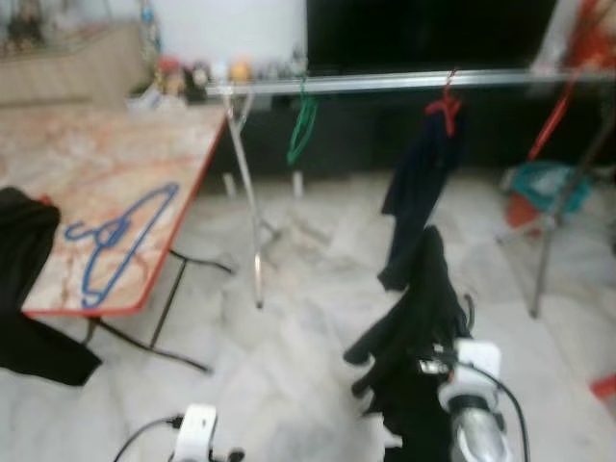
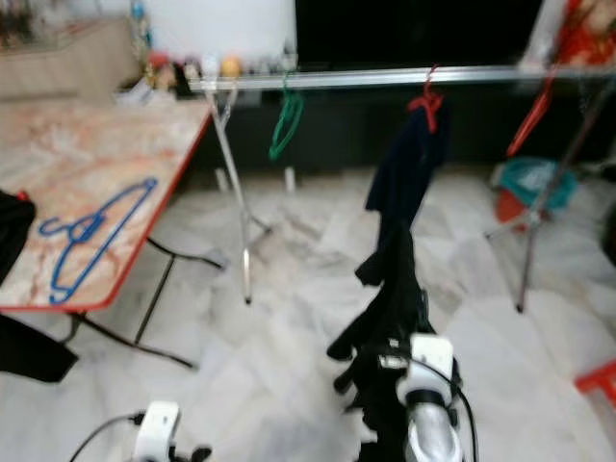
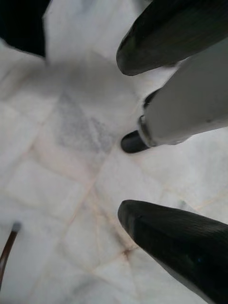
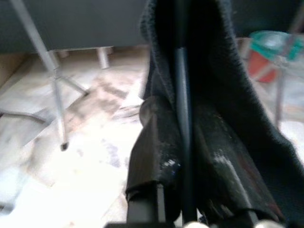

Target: Hang hanger

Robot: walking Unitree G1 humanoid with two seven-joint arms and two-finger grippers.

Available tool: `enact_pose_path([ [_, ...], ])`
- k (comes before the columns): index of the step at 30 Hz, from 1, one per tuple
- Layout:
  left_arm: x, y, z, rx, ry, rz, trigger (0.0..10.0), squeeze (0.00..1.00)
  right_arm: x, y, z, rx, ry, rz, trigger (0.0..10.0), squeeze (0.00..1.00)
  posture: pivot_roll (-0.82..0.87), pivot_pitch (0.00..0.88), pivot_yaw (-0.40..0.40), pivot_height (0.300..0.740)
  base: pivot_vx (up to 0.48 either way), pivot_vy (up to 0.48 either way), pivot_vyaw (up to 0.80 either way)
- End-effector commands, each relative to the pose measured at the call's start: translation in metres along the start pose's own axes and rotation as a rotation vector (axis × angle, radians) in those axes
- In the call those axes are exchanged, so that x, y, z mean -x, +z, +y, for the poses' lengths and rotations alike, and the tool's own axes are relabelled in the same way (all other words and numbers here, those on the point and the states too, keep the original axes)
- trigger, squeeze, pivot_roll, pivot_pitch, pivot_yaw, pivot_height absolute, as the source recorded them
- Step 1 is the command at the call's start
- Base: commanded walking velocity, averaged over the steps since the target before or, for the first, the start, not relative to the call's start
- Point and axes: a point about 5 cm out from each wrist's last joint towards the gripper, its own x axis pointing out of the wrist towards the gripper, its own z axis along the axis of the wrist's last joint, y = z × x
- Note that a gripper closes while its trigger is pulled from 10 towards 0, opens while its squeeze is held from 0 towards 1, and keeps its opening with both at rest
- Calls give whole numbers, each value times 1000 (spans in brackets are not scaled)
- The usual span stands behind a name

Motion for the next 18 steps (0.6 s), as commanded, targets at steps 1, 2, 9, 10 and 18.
enact_pose_path([
  [1,1,-4,0,-3,4,12,10000,0,-6,6,0,19,23,-16,10000,0,-59,0,53,740,0,0,0],
  [2,1,-4,0,-8,3,12,10000,0,-6,6,-1,25,32,-7,10000,0,-60,0,52,740,0,0,0],
  [9,0,0,-1,-47,-14,-8,10000,0,-5,5,-6,20,109,11,10000,0,-61,0,47,740,0,0,0],
  [10,0,1,-2,-57,-20,-16,10000,0,-5,5,-6,21,133,19,10000,0,-60,0,46,740,0,0,0],
  [18,0,6,-4,-113,-42,-55,10000,0,-1,-4,0,51,366,113,10000,0,-59,0,47,740,0,0,0],
])
